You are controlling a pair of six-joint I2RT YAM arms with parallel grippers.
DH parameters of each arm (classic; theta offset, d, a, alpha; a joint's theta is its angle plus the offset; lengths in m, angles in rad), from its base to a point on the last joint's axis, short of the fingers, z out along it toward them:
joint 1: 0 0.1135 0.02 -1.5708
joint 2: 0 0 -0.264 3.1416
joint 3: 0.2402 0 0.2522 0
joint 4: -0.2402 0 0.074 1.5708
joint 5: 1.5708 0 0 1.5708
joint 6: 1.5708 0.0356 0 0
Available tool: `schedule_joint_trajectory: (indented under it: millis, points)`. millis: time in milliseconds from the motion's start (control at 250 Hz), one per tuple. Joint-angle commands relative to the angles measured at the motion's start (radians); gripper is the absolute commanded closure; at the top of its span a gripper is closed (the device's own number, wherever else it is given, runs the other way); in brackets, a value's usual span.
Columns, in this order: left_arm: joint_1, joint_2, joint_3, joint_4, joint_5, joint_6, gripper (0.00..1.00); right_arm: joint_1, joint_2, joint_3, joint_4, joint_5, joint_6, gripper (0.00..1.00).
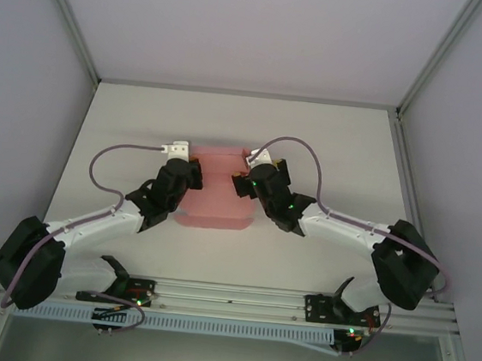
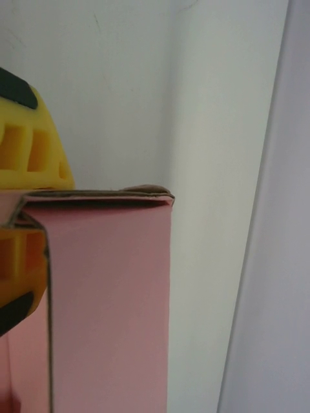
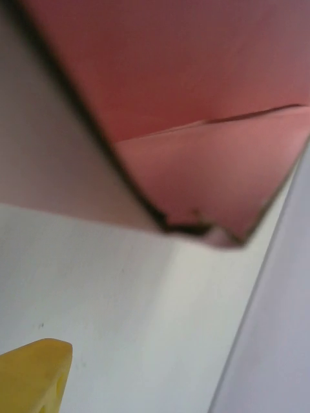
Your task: Assemble paper box
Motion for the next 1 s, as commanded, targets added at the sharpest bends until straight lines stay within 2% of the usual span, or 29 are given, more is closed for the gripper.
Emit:
schedule_joint_trajectory:
  millis: [0,264,363,471,523,643,847,878,938,966,998]
  points:
    - [-0.008,-0.026,0.015,0.068,-0.009,-0.067,1.00,0.009,-0.040,-0.010,0.015,0.100,-0.017,0.00]
    - [0.008,-0.062,-0.005,0.011,-0.061,-0.042,1.00,-0.013,-0.294,-0.107,-0.051,-0.136,-0.124,0.00]
    - [0.015,-0.080,-0.015,0.013,-0.054,-0.038,1.00,-0.063,-0.397,-0.143,-0.075,-0.196,-0.104,0.00]
    - [0.016,-0.093,-0.018,0.018,-0.042,-0.021,1.00,-0.164,-0.460,-0.150,-0.062,-0.388,-0.057,0.02]
    - [0.016,-0.096,-0.019,0.016,-0.042,-0.019,1.00,-0.203,-0.463,-0.137,-0.051,-0.482,-0.051,0.05]
    - [0.017,-0.098,-0.023,0.017,-0.044,-0.014,1.00,-0.216,-0.409,-0.069,-0.091,-0.592,-0.105,0.10]
    - [0.019,-0.091,-0.015,0.010,-0.039,-0.013,1.00,-0.224,-0.276,0.032,-0.157,-0.581,-0.144,0.12]
    - [0.019,-0.090,-0.017,0.010,-0.038,-0.011,1.00,-0.224,-0.264,0.038,-0.151,-0.583,-0.146,0.14]
    - [0.018,-0.090,-0.020,0.010,-0.042,-0.010,1.00,-0.224,-0.247,0.046,-0.142,-0.580,-0.145,0.26]
    - [0.019,-0.092,-0.018,0.010,-0.042,-0.009,1.00,-0.224,-0.240,0.050,-0.141,-0.580,-0.144,0.33]
    - [0.018,-0.092,-0.018,0.010,-0.043,-0.008,1.00,-0.225,-0.231,0.058,-0.140,-0.584,-0.145,0.46]
